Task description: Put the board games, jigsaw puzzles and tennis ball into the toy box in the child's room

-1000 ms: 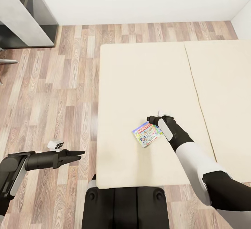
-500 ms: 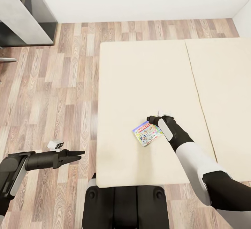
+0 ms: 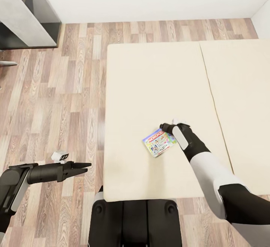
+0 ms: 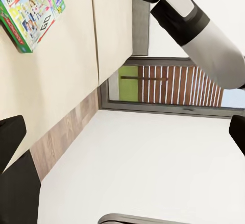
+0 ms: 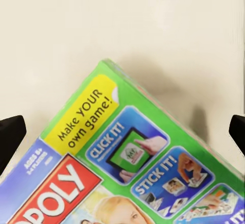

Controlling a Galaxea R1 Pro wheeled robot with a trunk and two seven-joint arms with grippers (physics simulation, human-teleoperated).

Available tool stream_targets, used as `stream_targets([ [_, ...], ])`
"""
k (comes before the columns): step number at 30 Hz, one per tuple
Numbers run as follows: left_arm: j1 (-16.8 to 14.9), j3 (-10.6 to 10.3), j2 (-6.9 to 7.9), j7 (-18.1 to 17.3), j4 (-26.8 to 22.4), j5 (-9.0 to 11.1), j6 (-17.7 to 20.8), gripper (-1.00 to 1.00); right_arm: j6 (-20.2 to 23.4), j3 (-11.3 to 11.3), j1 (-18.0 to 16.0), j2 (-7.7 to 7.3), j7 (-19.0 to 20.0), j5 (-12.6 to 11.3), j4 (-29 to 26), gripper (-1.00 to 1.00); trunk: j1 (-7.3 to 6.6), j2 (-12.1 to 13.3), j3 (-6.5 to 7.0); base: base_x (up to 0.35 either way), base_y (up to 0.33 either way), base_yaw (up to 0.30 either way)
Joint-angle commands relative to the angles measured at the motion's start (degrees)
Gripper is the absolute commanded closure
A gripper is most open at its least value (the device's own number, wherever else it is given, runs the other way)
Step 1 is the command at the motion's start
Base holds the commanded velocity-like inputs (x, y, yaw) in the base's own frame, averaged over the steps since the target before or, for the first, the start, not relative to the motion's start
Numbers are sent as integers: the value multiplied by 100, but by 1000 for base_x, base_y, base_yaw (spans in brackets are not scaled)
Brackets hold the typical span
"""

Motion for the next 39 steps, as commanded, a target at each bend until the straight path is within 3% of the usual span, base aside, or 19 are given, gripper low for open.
stream_targets([
  [1,-1,-1,2,-23,-2,-1,61,-100,14,-9,-16,-4,-56,-61,-8,-100,3,-9,-6,0,0,0],
  [17,-1,-1,2,-27,-2,-1,61,-100,16,-68,-40,65,-57,-69,-7,-100,3,-9,-46,0,0,0],
  [39,-1,-1,2,-27,-2,-1,61,-100,23,-68,-40,23,-55,-70,9,-100,3,-9,-65,0,0,0],
])
